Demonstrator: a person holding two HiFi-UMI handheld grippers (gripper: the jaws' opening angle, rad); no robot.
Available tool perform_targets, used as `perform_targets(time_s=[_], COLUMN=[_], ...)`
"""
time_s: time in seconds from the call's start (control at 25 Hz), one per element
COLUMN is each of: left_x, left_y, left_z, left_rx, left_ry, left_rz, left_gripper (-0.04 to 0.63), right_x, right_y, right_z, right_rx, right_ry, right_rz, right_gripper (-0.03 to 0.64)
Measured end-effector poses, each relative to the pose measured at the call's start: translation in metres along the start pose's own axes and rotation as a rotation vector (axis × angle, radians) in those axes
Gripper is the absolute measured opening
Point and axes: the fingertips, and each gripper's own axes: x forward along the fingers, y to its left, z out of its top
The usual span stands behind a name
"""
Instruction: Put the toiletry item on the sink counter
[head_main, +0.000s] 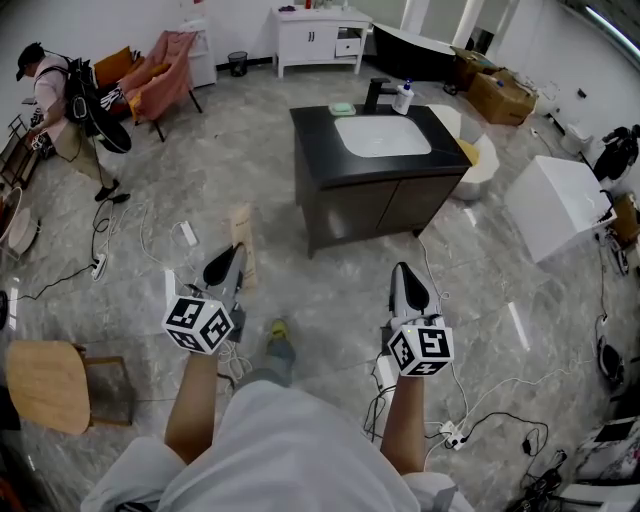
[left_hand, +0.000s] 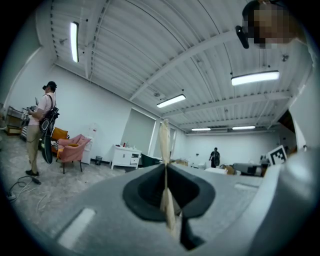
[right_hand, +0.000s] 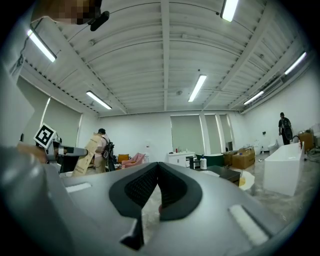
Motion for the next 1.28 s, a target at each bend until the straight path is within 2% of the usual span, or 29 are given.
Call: perform_targets(time_s=[0.12, 0.36, 0.84, 1.04, 1.28], left_x=[0.026, 0.095, 0.236, 0.277, 0.313], left_y=[0.010, 0.052, 0.158, 0.192, 0.212], left_z=[-0.007, -0.011, 0.014, 0.023, 0.020], left_rx=[-0.008, -0.027, -0.057, -0.067, -0.079], left_ry=[0.007, 0.024, 0.036, 0.033, 0.041], left_rz=[-0.004, -0.003, -0.034, -0.058, -0.074], left_gripper=[0.002, 0.002, 0.000, 0.002, 0.002], right_x=[0.022, 0.094, 0.258, 0.306, 0.343], right_y=[-0.012, -0.039, -0.070, -0.074, -0.084], right_z=[-0.007, -0.014, 0.005, 0.011, 0.009], right_rx=[-0.032, -0.007, -0.034, -0.044, -0.038], right_ry=[0.017, 0.033, 0.047, 0.045, 0.049], right_rz=[-0.012, -0.017, -0.048, -0.061, -0.075], right_gripper=[0.003, 0.003, 0.003, 0.003, 0.003])
